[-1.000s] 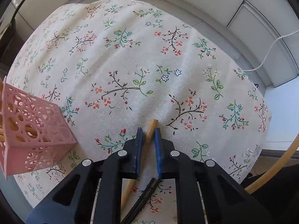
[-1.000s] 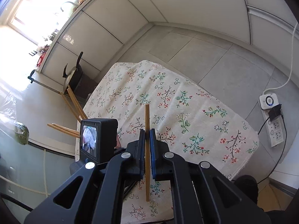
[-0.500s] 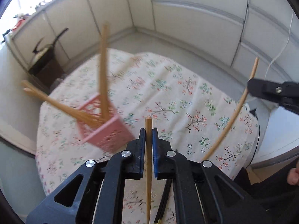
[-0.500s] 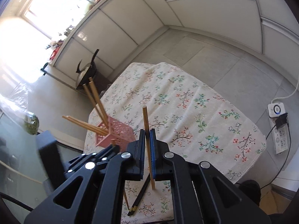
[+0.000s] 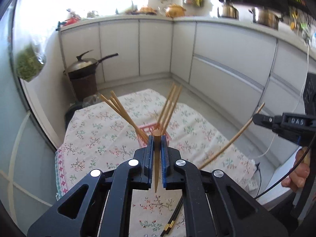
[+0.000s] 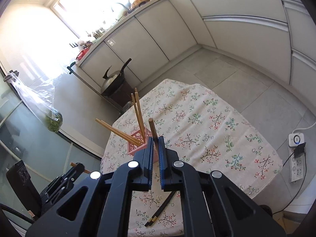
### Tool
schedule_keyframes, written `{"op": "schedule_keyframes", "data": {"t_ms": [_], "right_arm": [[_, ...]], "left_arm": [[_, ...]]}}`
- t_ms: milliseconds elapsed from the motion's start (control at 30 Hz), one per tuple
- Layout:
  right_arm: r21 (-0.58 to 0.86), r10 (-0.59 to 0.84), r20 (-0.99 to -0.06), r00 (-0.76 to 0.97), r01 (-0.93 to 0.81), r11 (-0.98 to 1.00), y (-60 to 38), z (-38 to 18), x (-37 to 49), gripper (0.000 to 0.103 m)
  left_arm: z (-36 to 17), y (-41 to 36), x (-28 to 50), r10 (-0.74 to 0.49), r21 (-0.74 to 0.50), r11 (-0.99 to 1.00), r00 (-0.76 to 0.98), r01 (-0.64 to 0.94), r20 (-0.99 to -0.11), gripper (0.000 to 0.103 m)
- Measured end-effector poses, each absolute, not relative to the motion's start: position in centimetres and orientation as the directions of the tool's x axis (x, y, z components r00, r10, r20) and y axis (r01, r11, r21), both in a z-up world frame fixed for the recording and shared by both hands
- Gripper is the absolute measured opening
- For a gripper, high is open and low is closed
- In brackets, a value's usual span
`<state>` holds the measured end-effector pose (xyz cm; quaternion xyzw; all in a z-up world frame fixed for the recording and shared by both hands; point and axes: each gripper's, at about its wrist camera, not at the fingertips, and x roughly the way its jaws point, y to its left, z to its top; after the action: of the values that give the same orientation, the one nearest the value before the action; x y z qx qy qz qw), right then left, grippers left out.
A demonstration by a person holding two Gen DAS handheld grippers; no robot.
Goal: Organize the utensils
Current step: 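Carry both held chopsticks upright above the pink basket, then open the left gripper over the basket while the right gripper releases its chopstick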
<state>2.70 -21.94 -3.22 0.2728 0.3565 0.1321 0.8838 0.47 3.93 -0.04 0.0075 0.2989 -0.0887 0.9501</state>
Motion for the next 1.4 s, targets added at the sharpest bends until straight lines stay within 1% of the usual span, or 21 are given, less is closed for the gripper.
{"op": "schedule_keyframes", "data": {"t_ms": [167, 367, 467, 600, 733, 800, 867, 900, 1033, 1100, 1133, 1300, 1400], "right_arm": [[0.575, 0.422, -0.529, 0.736, -0.055, 0.816, -22.3, -0.7, 3.0, 0.005], [0.579, 0.444, -0.498, 0.745, -0.095, 0.810, -22.1, 2.1, 4.2, 0.005], [0.585, 0.456, -0.479, 0.751, -0.114, 0.803, -21.8, 3.2, 4.6, 0.005], [0.581, 0.463, -0.473, 0.750, -0.131, 0.803, -21.0, 4.1, 5.5, 0.005], [0.579, 0.469, -0.484, 0.739, -0.131, 0.804, -20.2, 4.0, 6.6, 0.005], [0.581, 0.474, -0.491, 0.731, -0.131, 0.803, -19.7, 3.8, 7.2, 0.005], [0.585, 0.479, -0.494, 0.726, -0.131, 0.801, -19.3, 3.7, 7.5, 0.005], [0.587, 0.482, -0.494, 0.724, -0.131, 0.799, -19.1, 3.7, 7.7, 0.005], [0.588, 0.486, -0.487, 0.726, -0.138, 0.797, -18.1, 4.3, 8.3, 0.005], [0.588, 0.488, -0.483, 0.727, -0.143, 0.796, -17.4, 4.6, 8.8, 0.005], [0.587, 0.488, -0.481, 0.728, -0.146, 0.797, -17.1, 4.8, 9.0, 0.005], [0.578, 0.472, -0.468, 0.747, -0.146, 0.803, -15.5, 6.1, 11.1, 0.005], [0.560, 0.460, -0.469, 0.754, -0.149, 0.815, -14.6, 6.8, 12.0, 0.005]], "left_arm": [[2.6, 4.7, 1.1, -0.187, -0.107, 0.982, 0.838, 0.154, -0.512, 0.006], [6.9, 5.9, 2.8, -0.187, -0.185, 0.975, 0.895, 0.121, -0.405, 0.006], [8.1, 6.6, 4.2, -0.182, -0.227, 0.969, 0.910, 0.101, -0.373, 0.006], [8.0, 7.2, 6.5, -0.155, -0.248, 0.967, 0.916, 0.063, -0.371, 0.006], [5.7, 7.9, 9.2, -0.142, -0.258, 0.966, 0.897, 0.032, -0.419, 0.007], [4.0, 8.3, 10.3, -0.165, -0.283, 0.959, 0.870, 0.031, -0.464, 0.008], [2.9, 9.2, 10.3, -0.166, -0.319, 0.948, 0.857, 0.002, -0.488, 0.013], [3.1, 9.7, 10.0, -0.164, -0.334, 0.942, 0.865, -0.005, -0.475, 0.015], [5.0, 11.3, 7.8, -0.122, -0.356, 0.934, 0.910, -0.029, -0.396, 0.036], [5.6, 11.6, 7.3, -0.107, -0.345, 0.938, 0.917, -0.035, -0.383, 0.039], [5.7, 11.6, 7.3, -0.106, -0.343, 0.939, 0.916, -0.036, -0.387, 0.043], [5.4, 12.3, 7.7, -0.122, -0.363, 0.931, 0.907, -0.036, -0.404, 0.044], [5.4, 12.4, 7.7, -0.131, -0.362, 0.932, 0.907, -0.025, -0.399, 0.044]]}}
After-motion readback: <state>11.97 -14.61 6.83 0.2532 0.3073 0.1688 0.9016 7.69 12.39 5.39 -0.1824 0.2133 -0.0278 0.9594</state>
